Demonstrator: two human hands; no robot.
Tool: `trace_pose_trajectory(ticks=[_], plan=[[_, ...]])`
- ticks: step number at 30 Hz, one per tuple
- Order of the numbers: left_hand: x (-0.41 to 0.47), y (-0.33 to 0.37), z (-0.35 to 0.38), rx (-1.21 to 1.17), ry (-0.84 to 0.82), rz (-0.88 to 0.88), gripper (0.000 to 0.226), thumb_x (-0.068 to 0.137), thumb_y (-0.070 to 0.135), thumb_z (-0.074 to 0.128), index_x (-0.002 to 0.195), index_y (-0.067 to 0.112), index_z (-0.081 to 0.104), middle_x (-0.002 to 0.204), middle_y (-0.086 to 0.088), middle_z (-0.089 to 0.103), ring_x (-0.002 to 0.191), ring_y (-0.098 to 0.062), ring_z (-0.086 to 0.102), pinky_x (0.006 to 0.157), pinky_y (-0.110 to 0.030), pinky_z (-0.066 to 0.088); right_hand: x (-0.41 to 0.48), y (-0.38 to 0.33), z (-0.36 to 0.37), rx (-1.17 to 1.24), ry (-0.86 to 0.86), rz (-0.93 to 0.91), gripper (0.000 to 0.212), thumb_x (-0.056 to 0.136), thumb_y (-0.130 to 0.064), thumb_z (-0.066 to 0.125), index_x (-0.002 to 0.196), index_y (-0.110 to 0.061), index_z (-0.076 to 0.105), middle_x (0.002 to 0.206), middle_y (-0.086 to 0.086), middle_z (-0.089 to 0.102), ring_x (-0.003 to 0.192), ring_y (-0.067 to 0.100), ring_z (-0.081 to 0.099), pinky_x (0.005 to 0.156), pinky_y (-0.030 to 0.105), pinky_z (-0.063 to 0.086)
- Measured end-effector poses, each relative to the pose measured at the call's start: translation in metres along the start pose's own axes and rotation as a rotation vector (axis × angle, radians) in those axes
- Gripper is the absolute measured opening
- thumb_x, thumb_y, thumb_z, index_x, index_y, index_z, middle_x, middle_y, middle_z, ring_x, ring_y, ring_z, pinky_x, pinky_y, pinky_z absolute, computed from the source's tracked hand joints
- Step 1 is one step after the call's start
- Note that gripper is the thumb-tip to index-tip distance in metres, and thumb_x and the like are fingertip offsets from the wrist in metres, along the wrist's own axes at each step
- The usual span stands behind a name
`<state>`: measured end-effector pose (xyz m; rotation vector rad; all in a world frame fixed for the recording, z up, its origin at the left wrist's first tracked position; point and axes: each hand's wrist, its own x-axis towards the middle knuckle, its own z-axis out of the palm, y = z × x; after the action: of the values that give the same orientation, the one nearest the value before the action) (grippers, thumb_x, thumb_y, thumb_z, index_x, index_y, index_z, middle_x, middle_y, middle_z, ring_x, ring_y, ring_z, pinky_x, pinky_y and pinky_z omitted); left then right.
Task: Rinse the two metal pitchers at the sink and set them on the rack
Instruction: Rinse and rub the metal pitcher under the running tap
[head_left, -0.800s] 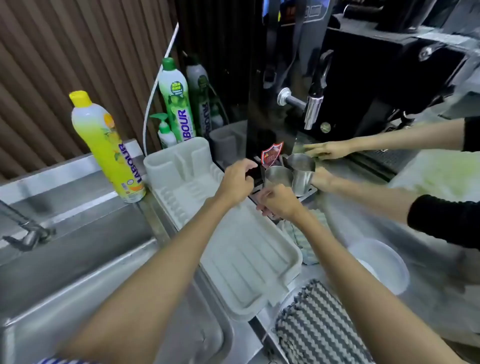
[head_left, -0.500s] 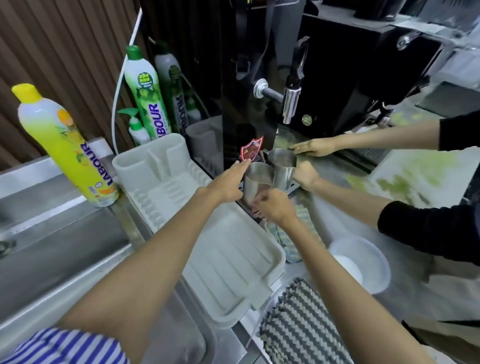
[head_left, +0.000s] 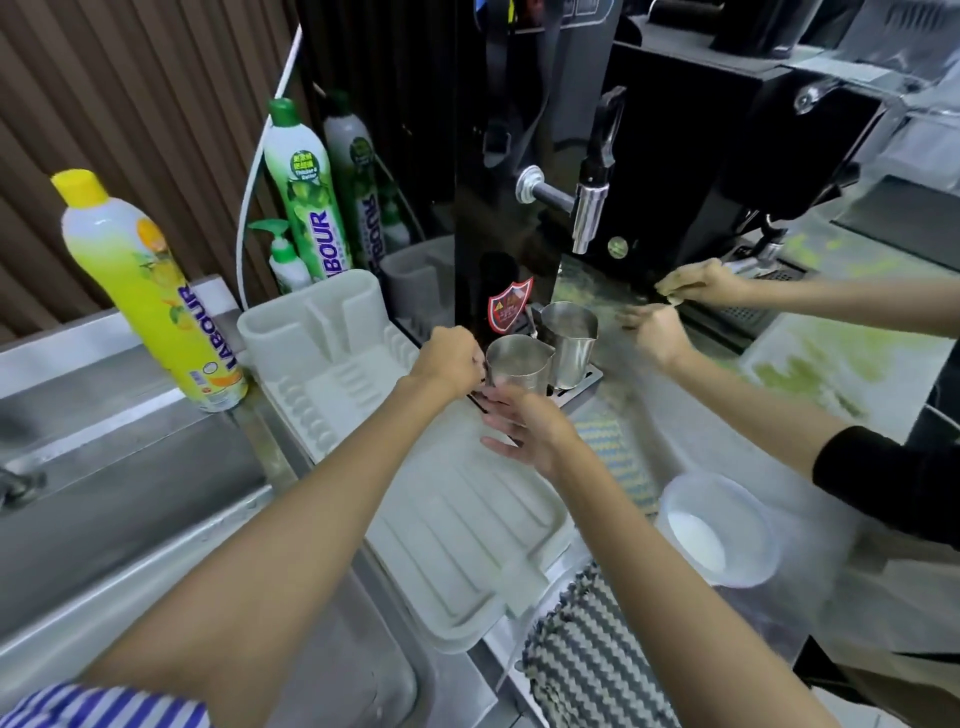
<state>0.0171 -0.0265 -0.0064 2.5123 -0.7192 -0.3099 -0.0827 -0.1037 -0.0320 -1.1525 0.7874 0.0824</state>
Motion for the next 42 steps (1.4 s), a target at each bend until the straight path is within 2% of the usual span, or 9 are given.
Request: trace_pose_trajectory(ticks=[6, 9, 13, 16, 20, 24, 33, 37, 42], plan=[[-0.030, 0.004, -0.015, -0.374, -0.144, -0.126, 0.030, 0.071, -0.007, 0.063, 0.093, 0.007, 0.076, 0.083, -0.012, 0.072, 0.088, -0.022, 0.068, 0.088, -0.035, 0.055, 0.000, -0.002, 0.019, 0.035, 0.241, -0.046, 0.014, 0.087, -0.018, 0.061, 0.073, -0.020, 0.060, 0.075, -0.002, 0.055, 0.068, 0.010, 0.048, 0.063, 0.029, 0.043], [-0.038, 0.001, -0.023, -0.529, -0.096, -0.200, 0.028, 0.073, -0.008, 0.065, 0.098, 0.002, 0.074, 0.078, -0.008, 0.069, 0.087, -0.023, 0.068, 0.093, -0.034, 0.053, -0.001, 0.000, 0.020, -0.021, 0.346, -0.114, 0.016, 0.086, -0.012, 0.057, 0.071, -0.018, 0.060, 0.089, 0.006, 0.057, 0.082, 0.020, 0.051, 0.072, 0.038, 0.048], [-0.043, -0.011, -0.038, -0.556, -0.098, -0.187, 0.048, 0.076, 0.002, 0.070, 0.123, 0.007, 0.059, 0.118, -0.010, 0.065, 0.111, -0.022, 0.060, 0.102, -0.034, 0.046, -0.009, 0.000, 0.019, -0.135, 0.393, -0.193, 0.029, 0.085, -0.006, 0.050, 0.059, -0.017, 0.054, 0.088, 0.012, 0.057, 0.075, 0.023, 0.049, 0.073, 0.036, 0.045], [-0.050, -0.020, -0.050, -0.709, -0.171, -0.176, 0.072, 0.077, -0.001, 0.070, 0.141, 0.009, 0.038, 0.141, -0.010, 0.046, 0.126, -0.023, 0.049, 0.105, -0.035, 0.043, -0.028, -0.005, 0.027, -0.327, 0.375, -0.320, 0.025, 0.090, -0.014, 0.049, 0.075, -0.002, 0.065, 0.078, 0.010, 0.057, 0.076, 0.025, 0.050, 0.076, 0.036, 0.046], [-0.065, -0.032, -0.066, -0.740, -0.158, -0.092, 0.072, 0.076, -0.006, 0.068, 0.139, 0.014, 0.039, 0.132, -0.004, 0.050, 0.127, -0.020, 0.045, 0.098, -0.027, 0.040, -0.052, -0.018, 0.051, -0.475, 0.276, -0.507, 0.022, 0.088, -0.017, 0.050, 0.091, -0.005, 0.069, 0.087, 0.010, 0.066, 0.086, 0.026, 0.055, 0.086, 0.041, 0.047], [-0.093, -0.066, -0.093, -0.801, 0.047, -0.151, 0.067, 0.072, -0.006, 0.071, 0.129, 0.016, 0.045, 0.125, -0.006, 0.057, 0.119, -0.021, 0.051, 0.097, -0.028, 0.041, -0.066, -0.022, 0.098, -0.440, 0.077, -0.510, 0.021, 0.083, -0.013, 0.054, 0.062, -0.016, 0.059, 0.066, 0.004, 0.059, 0.077, 0.024, 0.053, 0.088, 0.050, 0.049], [-0.207, -0.190, -0.146, -0.874, 0.383, -0.391, 0.062, 0.076, -0.004, 0.070, 0.132, 0.012, 0.046, 0.118, -0.001, 0.058, 0.108, -0.012, 0.051, 0.073, -0.018, 0.043, -0.070, 0.033, 0.230, -0.564, -0.309, -0.527, 0.026, 0.083, -0.021, 0.059, 0.057, -0.021, 0.059, 0.067, 0.000, 0.062, 0.080, 0.024, 0.060, 0.091, 0.052, 0.050], [-0.252, -0.239, -0.152, -0.887, 0.443, -0.553, 0.063, 0.079, -0.006, 0.064, 0.136, 0.012, 0.045, 0.129, -0.004, 0.056, 0.120, -0.020, 0.051, 0.086, -0.029, 0.045, -0.078, 0.065, 0.271, -0.576, -0.433, -0.485, 0.024, 0.079, -0.023, 0.062, 0.055, -0.019, 0.059, 0.063, 0.000, 0.061, 0.080, 0.029, 0.063, 0.088, 0.054, 0.051], [-0.284, -0.277, -0.152, -0.977, 0.601, -0.679, 0.037, 0.089, -0.005, 0.051, 0.125, 0.000, 0.052, 0.103, -0.006, 0.062, 0.086, -0.013, 0.060, 0.069, -0.016, 0.050, -0.076, 0.094, 0.302, -0.605, -0.495, -0.475, 0.026, 0.083, -0.017, 0.063, 0.058, -0.019, 0.057, 0.067, 0.004, 0.063, 0.076, 0.024, 0.062, 0.086, 0.050, 0.054]])
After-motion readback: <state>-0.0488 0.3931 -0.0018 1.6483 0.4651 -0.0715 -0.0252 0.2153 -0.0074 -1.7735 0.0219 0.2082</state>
